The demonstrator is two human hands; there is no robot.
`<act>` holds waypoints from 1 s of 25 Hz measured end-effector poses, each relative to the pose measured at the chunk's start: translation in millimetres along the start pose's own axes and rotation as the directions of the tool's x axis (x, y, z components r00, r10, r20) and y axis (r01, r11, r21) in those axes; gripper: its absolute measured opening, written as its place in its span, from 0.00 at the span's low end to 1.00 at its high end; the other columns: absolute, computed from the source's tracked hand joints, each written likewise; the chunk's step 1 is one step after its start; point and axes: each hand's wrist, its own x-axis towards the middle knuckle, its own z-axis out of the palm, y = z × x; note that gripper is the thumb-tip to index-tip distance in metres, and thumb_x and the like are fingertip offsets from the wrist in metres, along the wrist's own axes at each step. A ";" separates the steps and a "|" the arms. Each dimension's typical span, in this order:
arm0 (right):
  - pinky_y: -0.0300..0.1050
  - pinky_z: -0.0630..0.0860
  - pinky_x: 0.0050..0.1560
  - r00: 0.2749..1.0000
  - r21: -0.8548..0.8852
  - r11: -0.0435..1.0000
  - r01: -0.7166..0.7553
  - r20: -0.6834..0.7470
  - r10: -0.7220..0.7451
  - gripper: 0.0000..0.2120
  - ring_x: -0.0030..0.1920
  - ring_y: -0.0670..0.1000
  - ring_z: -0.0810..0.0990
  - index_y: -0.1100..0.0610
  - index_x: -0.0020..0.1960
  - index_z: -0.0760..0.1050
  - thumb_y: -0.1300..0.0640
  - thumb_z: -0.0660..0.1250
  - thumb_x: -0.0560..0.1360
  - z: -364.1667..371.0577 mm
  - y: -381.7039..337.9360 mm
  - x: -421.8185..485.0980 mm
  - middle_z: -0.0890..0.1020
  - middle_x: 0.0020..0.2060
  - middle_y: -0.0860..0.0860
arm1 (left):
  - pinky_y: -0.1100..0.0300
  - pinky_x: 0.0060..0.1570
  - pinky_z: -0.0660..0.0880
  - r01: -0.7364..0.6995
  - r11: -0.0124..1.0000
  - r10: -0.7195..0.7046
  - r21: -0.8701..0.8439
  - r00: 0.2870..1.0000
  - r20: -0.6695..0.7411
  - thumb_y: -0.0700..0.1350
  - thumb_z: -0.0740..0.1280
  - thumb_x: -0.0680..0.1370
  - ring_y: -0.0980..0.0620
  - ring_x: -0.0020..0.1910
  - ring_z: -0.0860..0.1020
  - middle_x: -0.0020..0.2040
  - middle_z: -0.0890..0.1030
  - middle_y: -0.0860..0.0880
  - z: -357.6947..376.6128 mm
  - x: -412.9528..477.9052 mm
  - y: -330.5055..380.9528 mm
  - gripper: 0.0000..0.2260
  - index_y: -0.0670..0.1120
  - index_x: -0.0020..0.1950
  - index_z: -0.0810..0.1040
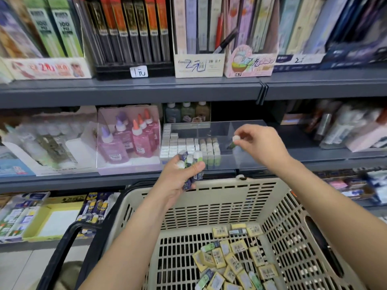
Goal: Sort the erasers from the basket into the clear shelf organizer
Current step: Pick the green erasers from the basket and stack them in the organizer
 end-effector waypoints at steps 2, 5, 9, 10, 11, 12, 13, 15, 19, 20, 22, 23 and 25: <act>0.43 0.73 0.45 0.995 -0.130 0.991 0.012 0.102 0.001 0.04 0.45 0.50 0.79 0.49 0.46 0.79 0.50 0.68 0.73 11.1 7.3 6.4 0.82 0.39 0.45 | 0.64 0.23 0.68 -0.007 1.000 0.007 0.012 1.000 0.008 0.39 0.72 0.71 0.54 0.29 0.75 0.30 0.78 0.51 0.4 4.6 0.5 0.12 0.46 0.49 0.71; 0.42 0.71 0.49 0.971 -0.039 0.998 -0.039 0.234 0.047 0.04 0.45 0.48 0.80 0.48 0.46 0.79 0.49 0.69 0.73 24.3 13.4 14.2 0.80 0.36 0.42 | 0.64 0.22 0.67 -0.002 1.000 0.002 0.017 1.000 0.003 0.39 0.72 0.71 0.53 0.30 0.76 0.29 0.77 0.51 0.0 9.2 -6.1 0.11 0.46 0.48 0.71; 0.49 0.69 0.60 0.936 -0.114 0.993 0.012 0.350 0.029 0.06 0.52 0.50 0.79 0.47 0.50 0.79 0.50 0.64 0.77 34.2 18.9 19.4 0.83 0.46 0.44 | 0.65 0.22 0.68 0.027 1.000 -0.027 0.012 0.999 -0.022 0.38 0.72 0.71 0.54 0.30 0.78 0.29 0.79 0.52 0.5 12.7 -12.4 0.11 0.46 0.48 0.73; 0.50 0.67 0.62 0.929 -0.131 0.991 0.028 0.369 0.023 0.08 0.54 0.50 0.78 0.47 0.52 0.79 0.51 0.61 0.78 36.7 18.8 19.2 0.83 0.49 0.45 | 0.65 0.22 0.68 0.029 0.999 -0.029 0.013 0.999 -0.021 0.38 0.72 0.71 0.55 0.30 0.78 0.29 0.79 0.53 0.8 13.9 -12.5 0.10 0.46 0.48 0.73; 0.50 0.66 0.62 0.923 -0.148 0.988 0.046 0.385 0.015 0.10 0.56 0.51 0.77 0.48 0.54 0.79 0.51 0.59 0.79 39.3 18.4 19.0 0.82 0.52 0.45 | 0.65 0.22 0.68 0.029 0.999 -0.029 0.014 0.999 -0.020 0.38 0.72 0.71 0.55 0.30 0.78 0.28 0.79 0.53 1.3 15.1 -12.5 0.10 0.46 0.47 0.73; 0.50 0.64 0.63 0.917 -0.168 0.983 0.067 0.398 0.005 0.12 0.58 0.52 0.76 0.48 0.57 0.78 0.51 0.57 0.80 41.2 17.4 18.5 0.81 0.55 0.45 | 0.65 0.22 0.68 0.029 0.999 -0.029 0.014 0.999 -0.019 0.38 0.72 0.72 0.55 0.29 0.78 0.28 0.79 0.53 2.0 15.7 -12.4 0.09 0.46 0.47 0.73; 0.51 0.63 0.63 0.911 -0.188 0.978 0.086 0.411 -0.001 0.13 0.60 0.52 0.75 0.48 0.58 0.77 0.51 0.56 0.81 42.0 16.4 18.0 0.81 0.57 0.46 | 0.65 0.22 0.68 0.033 0.999 -0.033 0.011 0.999 -0.018 0.38 0.71 0.72 0.55 0.29 0.78 0.28 0.79 0.53 3.1 16.2 -12.8 0.09 0.47 0.47 0.73; 0.52 0.63 0.64 0.902 -0.191 0.977 0.090 0.432 0.001 0.14 0.61 0.52 0.74 0.49 0.60 0.76 0.51 0.54 0.81 41.1 16.0 17.1 0.80 0.59 0.47 | 0.65 0.22 0.68 0.053 0.999 -0.053 -0.008 0.999 -0.008 0.38 0.71 0.72 0.55 0.29 0.78 0.29 0.79 0.52 6.7 15.7 -13.9 0.10 0.46 0.48 0.73; 0.52 0.67 0.65 0.887 -0.122 0.991 0.057 0.461 0.006 0.14 0.60 0.52 0.76 0.52 0.59 0.78 0.53 0.56 0.80 37.7 14.1 19.0 0.80 0.58 0.49 | 0.65 0.22 0.69 0.085 0.996 -0.085 -0.040 0.996 -0.013 0.38 0.71 0.72 0.54 0.30 0.79 0.34 0.79 0.50 14.5 14.3 -14.0 0.14 0.45 0.56 0.72; 0.50 0.68 0.64 0.887 -0.093 0.995 0.038 0.462 0.009 0.13 0.59 0.52 0.76 0.53 0.58 0.78 0.53 0.58 0.80 37.1 13.4 20.0 0.80 0.58 0.49 | 0.65 0.22 0.69 0.085 0.996 -0.086 -0.040 0.996 -0.020 0.38 0.71 0.72 0.54 0.30 0.79 0.35 0.79 0.49 15.7 14.5 -13.8 0.15 0.44 0.56 0.72; 0.46 0.69 0.61 0.881 -0.058 0.998 0.010 0.473 0.018 0.13 0.57 0.52 0.77 0.54 0.57 0.79 0.53 0.59 0.79 35.1 11.0 20.4 0.81 0.57 0.50 | 0.65 0.22 0.70 0.084 0.996 -0.085 -0.040 0.996 -0.028 0.38 0.71 0.73 0.55 0.30 0.79 0.37 0.79 0.49 17.1 15.2 -13.0 0.15 0.44 0.57 0.72; 0.46 0.69 0.61 0.877 -0.068 0.998 0.016 0.479 0.019 0.13 0.58 0.52 0.76 0.54 0.58 0.78 0.53 0.59 0.79 33.8 9.7 19.9 0.81 0.57 0.50 | 0.65 0.23 0.70 0.083 0.996 -0.084 -0.041 0.996 -0.028 0.37 0.70 0.73 0.55 0.31 0.79 0.37 0.79 0.49 17.4 15.5 -12.9 0.15 0.44 0.58 0.72; 0.48 0.69 0.62 0.905 -0.120 0.991 0.058 0.426 -0.001 0.13 0.59 0.53 0.76 0.53 0.60 0.77 0.53 0.60 0.79 30.5 5.9 17.3 0.81 0.57 0.50 | 0.64 0.24 0.71 0.085 0.996 -0.086 -0.039 0.996 -0.023 0.37 0.70 0.73 0.55 0.32 0.80 0.38 0.80 0.48 17.9 16.1 -13.2 0.16 0.43 0.59 0.72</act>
